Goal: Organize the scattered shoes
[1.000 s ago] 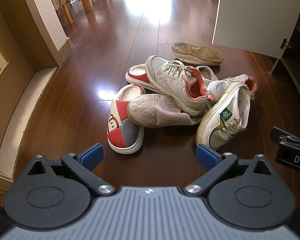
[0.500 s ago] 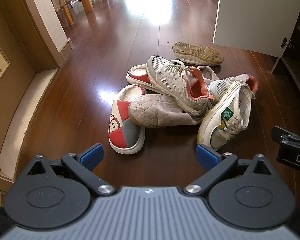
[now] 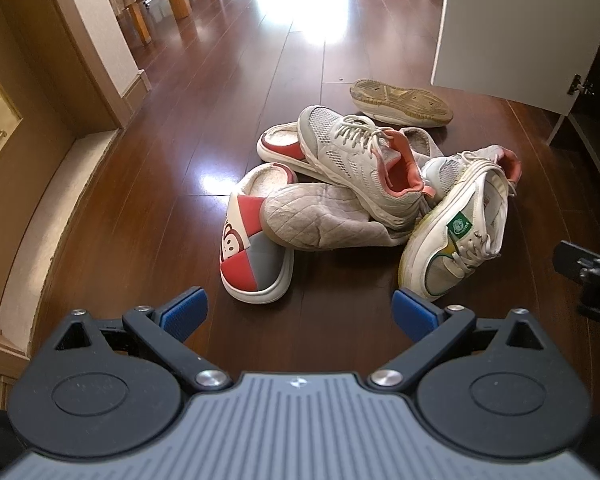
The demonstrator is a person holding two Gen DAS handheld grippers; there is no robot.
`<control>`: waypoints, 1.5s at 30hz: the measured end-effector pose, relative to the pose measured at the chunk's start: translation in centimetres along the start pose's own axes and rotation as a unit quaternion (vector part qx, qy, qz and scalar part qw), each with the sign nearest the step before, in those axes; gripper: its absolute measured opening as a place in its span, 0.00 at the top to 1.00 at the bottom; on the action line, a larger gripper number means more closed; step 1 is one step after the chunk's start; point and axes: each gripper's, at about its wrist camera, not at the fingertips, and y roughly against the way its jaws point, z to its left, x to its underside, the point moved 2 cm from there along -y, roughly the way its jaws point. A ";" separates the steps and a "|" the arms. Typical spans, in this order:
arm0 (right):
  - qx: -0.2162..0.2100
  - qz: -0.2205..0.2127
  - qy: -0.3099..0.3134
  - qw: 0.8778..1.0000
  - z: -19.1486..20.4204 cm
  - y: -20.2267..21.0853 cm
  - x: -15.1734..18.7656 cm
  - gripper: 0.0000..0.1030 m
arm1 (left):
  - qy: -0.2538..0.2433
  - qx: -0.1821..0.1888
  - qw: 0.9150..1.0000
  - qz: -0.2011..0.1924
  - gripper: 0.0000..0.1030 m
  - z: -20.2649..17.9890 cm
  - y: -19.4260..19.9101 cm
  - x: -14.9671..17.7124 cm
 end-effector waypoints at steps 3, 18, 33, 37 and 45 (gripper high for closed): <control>-0.015 -0.005 -0.005 1.000 -0.2 0.2 -0.3 0.01 | 0.000 -0.005 1.000 -0.003 0.02 0.1 0.0 0.0; -0.062 -0.058 0.044 0.995 -1.4 2.7 -4.6 0.05 | 0.003 0.005 1.000 -0.016 0.02 1.1 -0.2 -0.2; 0.026 -0.166 0.063 0.984 -9.4 4.5 -9.0 0.07 | 0.031 0.045 0.998 -0.010 0.03 0.2 -1.3 -1.1; -0.017 -0.114 0.006 0.993 -10.3 1.2 -6.0 0.07 | 0.000 0.028 1.000 -0.010 0.03 -0.4 -1.8 -0.9; -0.038 0.043 -0.048 0.997 -10.2 -8.4 1.8 0.17 | -0.006 0.023 1.000 0.015 0.03 0.3 -3.9 -0.6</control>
